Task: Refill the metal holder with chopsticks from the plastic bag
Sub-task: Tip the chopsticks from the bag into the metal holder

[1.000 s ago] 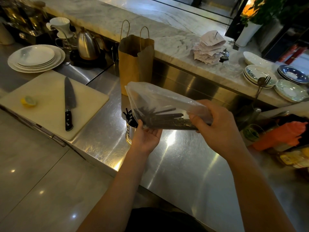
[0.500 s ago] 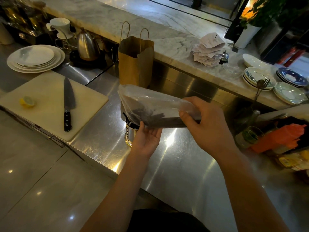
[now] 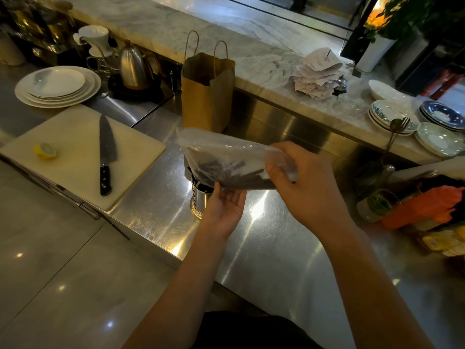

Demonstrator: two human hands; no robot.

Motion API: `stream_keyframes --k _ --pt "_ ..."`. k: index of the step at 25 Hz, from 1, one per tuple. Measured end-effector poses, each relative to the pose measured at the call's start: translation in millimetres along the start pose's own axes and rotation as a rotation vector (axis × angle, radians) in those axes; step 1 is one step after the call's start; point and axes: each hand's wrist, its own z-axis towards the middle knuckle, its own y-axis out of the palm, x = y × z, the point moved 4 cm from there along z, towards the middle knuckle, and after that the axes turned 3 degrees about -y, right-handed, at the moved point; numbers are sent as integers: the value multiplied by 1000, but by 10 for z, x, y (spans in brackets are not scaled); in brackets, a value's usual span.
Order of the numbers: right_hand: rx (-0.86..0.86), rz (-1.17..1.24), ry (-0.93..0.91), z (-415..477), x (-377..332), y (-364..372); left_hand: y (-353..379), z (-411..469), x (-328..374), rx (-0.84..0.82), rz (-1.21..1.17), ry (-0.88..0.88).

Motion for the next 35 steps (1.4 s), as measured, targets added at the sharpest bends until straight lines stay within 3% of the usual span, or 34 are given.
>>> stream_keyframes --k 35 --pt "-7 -19 -17 104 -166 -18 -61 -12 70 57 -38 15"
